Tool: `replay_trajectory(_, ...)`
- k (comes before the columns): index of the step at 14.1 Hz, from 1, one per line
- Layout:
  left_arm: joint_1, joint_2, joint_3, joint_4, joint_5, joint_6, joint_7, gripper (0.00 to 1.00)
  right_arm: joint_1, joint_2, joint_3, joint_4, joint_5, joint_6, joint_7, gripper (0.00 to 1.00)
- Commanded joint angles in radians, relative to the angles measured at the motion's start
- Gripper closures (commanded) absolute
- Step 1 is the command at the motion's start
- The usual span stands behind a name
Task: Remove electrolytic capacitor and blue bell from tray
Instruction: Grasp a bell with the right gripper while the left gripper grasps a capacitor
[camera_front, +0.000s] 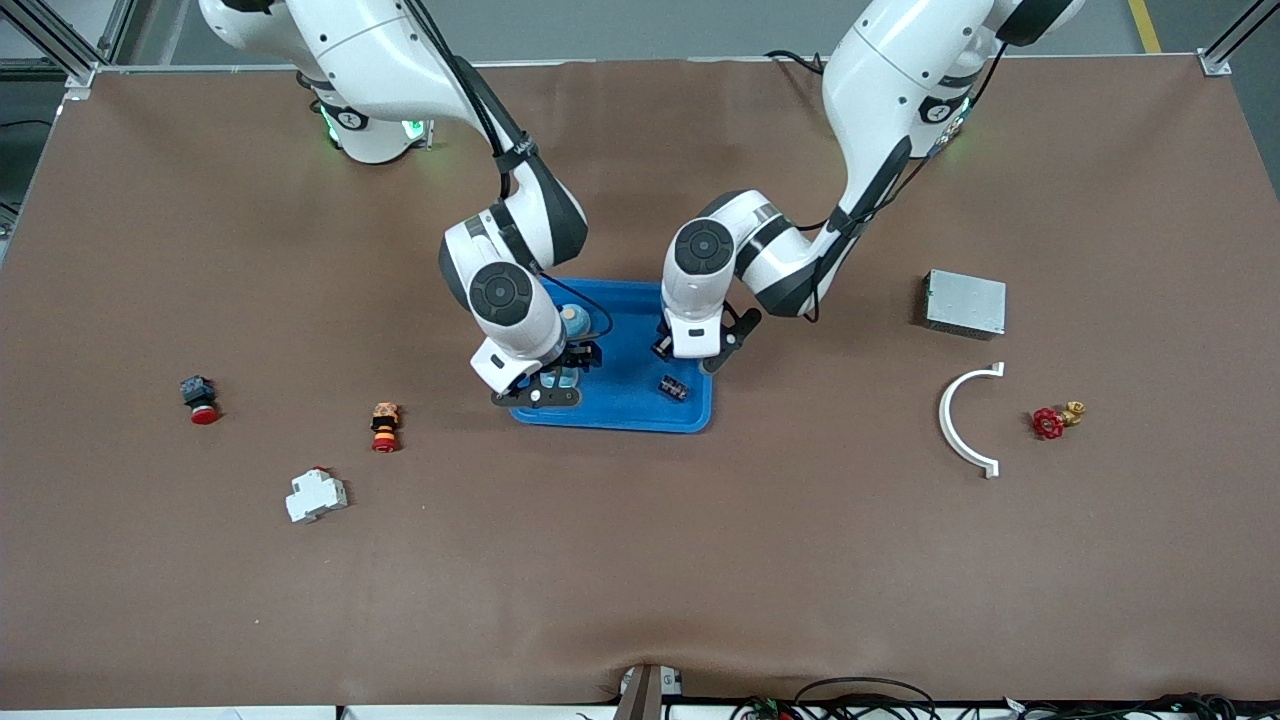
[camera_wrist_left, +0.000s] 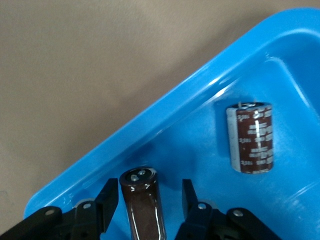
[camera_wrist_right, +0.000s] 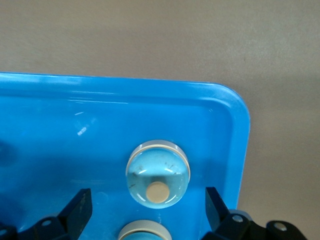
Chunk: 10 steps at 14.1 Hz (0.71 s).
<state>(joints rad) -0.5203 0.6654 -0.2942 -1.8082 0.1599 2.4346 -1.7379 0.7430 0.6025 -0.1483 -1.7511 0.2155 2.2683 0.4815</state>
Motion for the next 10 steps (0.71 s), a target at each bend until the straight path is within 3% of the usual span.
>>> replay_trajectory(1, -0.018, 0.01, 0.009, 0.013, 0.023, -0.005, -0.052, 0.95, -0.001, 0.026, -0.005, 0.001, 0.018, 0.031, 0.005, 0.0)
replay_trajectory(2, -0.027, 0.01, 0.01, 0.01, 0.023, -0.006, -0.052, 1.0, 0.004, 0.031, -0.007, 0.001, 0.016, 0.033, 0.005, 0.0)
replay_trajectory(5, -0.034, -0.016, 0.014, 0.018, 0.045, -0.078, -0.064, 1.0, -0.002, 0.049, -0.005, 0.012, 0.016, 0.051, 0.005, 0.0)
replay_trajectory(10, 0.032, -0.145, 0.012, 0.023, 0.09, -0.152, -0.052, 1.0, 0.006, 0.074, -0.007, 0.013, 0.016, 0.082, 0.005, 0.0)
